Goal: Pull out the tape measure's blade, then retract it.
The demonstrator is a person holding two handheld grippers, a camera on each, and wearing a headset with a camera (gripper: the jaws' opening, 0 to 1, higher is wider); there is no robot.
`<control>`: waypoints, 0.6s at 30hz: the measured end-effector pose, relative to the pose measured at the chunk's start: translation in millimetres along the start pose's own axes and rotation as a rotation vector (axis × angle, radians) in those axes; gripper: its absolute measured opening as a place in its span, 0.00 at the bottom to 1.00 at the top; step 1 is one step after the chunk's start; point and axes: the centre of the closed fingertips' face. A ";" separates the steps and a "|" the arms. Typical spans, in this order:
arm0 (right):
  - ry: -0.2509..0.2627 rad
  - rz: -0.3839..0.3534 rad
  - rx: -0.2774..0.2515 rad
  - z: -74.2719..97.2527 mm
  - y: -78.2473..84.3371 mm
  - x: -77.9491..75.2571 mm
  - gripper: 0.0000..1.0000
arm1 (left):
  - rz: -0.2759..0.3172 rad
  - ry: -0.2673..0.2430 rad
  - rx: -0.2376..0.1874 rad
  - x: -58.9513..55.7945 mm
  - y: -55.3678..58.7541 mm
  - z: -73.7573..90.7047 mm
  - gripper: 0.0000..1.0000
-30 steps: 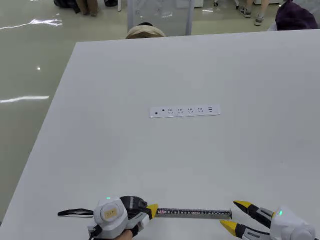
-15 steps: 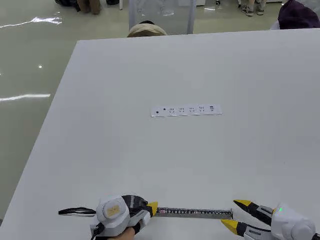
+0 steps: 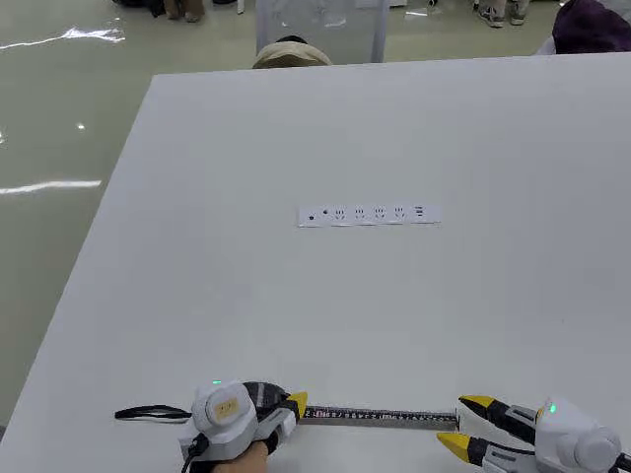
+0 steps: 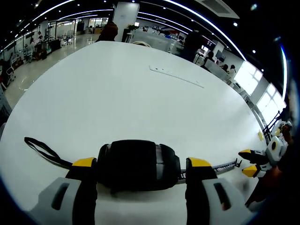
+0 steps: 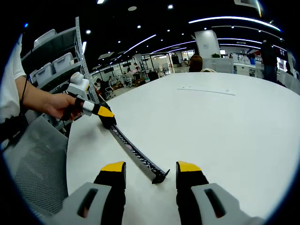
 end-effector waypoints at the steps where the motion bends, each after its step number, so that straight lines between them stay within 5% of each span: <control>1: -0.001 0.001 0.002 -0.5 0.2 -0.3 0.42 | -0.004 -0.003 0.002 0.4 0.5 -0.8 0.75; 18: -0.031 0.005 0.022 -5.0 5.4 -1.6 0.40 | -0.002 -0.029 0.012 4.7 0.6 -1.3 0.69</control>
Point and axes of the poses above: the centre of the closed fingertips' face, and the gripper's own axes: z roughly backward along the fingers, x roughly to its left, y roughly out of its underside, and after that the axes turned 6 degrees about z, right-handed
